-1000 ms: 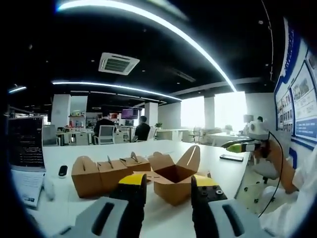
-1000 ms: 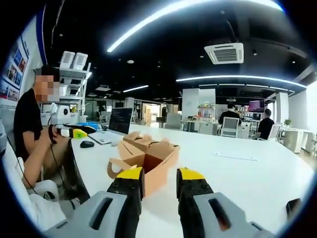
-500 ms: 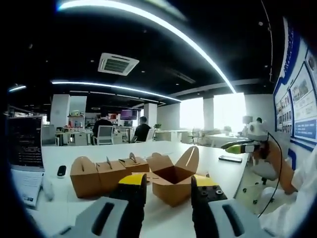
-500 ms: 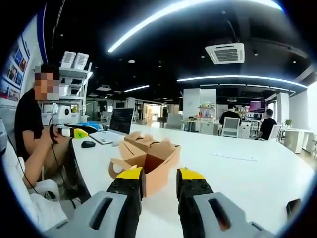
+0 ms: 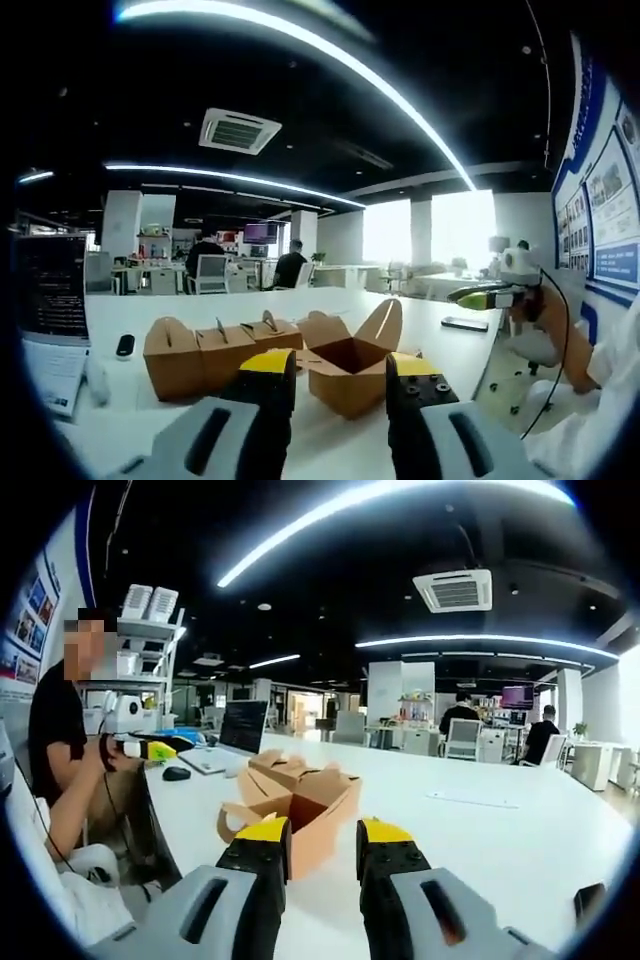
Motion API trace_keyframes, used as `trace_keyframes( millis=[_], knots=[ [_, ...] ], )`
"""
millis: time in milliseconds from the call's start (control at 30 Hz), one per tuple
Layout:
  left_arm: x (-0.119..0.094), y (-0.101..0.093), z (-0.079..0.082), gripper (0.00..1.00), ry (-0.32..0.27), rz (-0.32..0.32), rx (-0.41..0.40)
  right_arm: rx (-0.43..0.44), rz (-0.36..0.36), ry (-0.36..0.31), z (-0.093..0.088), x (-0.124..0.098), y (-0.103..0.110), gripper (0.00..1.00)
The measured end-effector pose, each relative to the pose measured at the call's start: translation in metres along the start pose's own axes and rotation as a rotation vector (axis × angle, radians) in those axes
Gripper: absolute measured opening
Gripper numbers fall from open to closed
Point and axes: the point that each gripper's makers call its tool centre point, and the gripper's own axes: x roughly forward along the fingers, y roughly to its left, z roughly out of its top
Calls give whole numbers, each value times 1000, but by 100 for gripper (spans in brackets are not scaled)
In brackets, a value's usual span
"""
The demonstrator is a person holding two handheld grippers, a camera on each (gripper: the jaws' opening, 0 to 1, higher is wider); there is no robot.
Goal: Pick up one paper box from the group, open the paper box, and remove the item inside
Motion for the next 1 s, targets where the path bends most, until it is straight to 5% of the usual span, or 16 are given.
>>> trace_keyframes(
  millis=[1000],
  knots=[
    [6,-13,7,37,-29,-25,13,-8,17,12,-3,0,5,27]
  ],
)
